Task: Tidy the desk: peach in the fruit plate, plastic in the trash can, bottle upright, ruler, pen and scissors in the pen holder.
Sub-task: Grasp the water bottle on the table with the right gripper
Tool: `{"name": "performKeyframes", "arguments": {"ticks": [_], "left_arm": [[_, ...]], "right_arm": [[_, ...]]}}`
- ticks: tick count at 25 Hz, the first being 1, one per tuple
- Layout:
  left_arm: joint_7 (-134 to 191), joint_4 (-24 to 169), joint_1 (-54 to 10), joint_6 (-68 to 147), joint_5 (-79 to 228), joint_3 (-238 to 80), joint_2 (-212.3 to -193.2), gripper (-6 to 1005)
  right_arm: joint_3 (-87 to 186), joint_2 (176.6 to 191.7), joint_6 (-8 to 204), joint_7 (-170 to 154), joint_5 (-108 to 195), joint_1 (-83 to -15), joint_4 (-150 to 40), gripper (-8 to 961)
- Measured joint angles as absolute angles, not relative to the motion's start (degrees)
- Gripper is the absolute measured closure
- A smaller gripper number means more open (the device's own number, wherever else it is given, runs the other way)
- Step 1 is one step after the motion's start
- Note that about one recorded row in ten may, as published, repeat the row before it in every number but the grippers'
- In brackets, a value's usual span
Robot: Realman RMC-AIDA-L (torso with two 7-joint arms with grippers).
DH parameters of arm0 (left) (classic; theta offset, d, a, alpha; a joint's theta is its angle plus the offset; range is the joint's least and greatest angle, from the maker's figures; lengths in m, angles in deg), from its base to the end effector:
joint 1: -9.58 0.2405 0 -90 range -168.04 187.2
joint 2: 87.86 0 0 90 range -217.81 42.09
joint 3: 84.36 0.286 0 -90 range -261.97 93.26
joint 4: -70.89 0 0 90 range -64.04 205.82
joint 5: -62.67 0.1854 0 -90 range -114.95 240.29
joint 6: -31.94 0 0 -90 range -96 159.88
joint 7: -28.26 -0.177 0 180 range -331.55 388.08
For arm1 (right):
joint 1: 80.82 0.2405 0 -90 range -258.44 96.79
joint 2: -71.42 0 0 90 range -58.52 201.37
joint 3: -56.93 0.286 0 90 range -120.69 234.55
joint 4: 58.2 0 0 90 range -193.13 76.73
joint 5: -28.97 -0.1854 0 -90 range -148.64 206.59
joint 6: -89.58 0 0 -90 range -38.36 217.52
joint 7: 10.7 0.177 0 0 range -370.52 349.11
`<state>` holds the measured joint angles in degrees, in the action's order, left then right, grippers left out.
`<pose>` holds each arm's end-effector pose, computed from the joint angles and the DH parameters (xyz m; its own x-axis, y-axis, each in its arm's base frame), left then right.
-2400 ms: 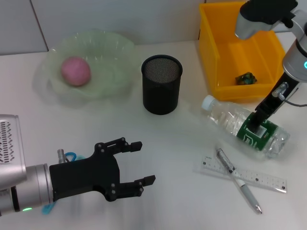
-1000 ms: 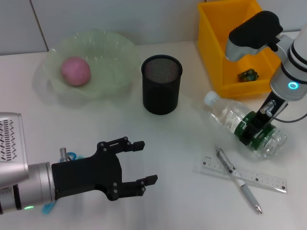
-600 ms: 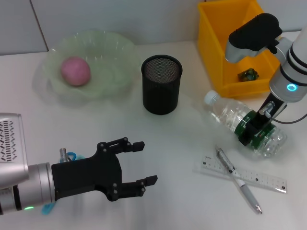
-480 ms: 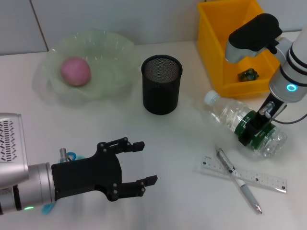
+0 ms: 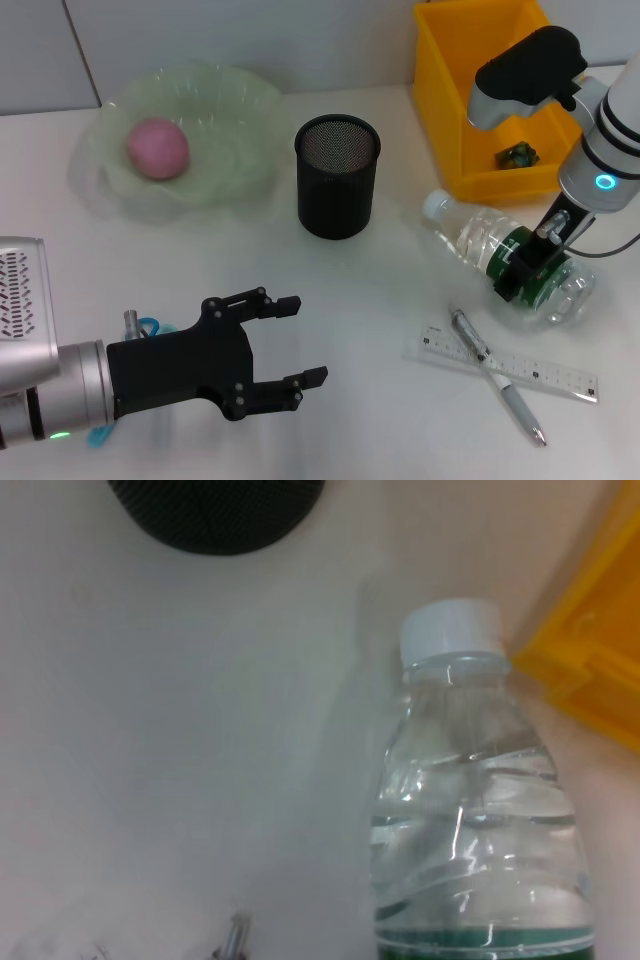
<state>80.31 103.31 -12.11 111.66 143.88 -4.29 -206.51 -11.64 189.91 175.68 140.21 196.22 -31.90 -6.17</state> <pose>-0.2446 0.2764 -0.1054 0.8583 0.0248 0.5125 0.1333 -0.9753 -0.1760 0.2625 0.3931 -0.0346 0.4902 -0.8117 0.3176 -0.5665 -0.5736 -0.5916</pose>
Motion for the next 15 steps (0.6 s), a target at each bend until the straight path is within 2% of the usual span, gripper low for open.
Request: {"name": "performKeyframes", "arguments": {"ticks": [15], "left_arm": [[80.3, 103.4, -12.0, 111.7, 143.9, -4.3, -206.51, 211]], "right_arm": [[-14.5, 190.48, 176.4, 137.7, 195.4, -32.7, -4.7, 187]]}}
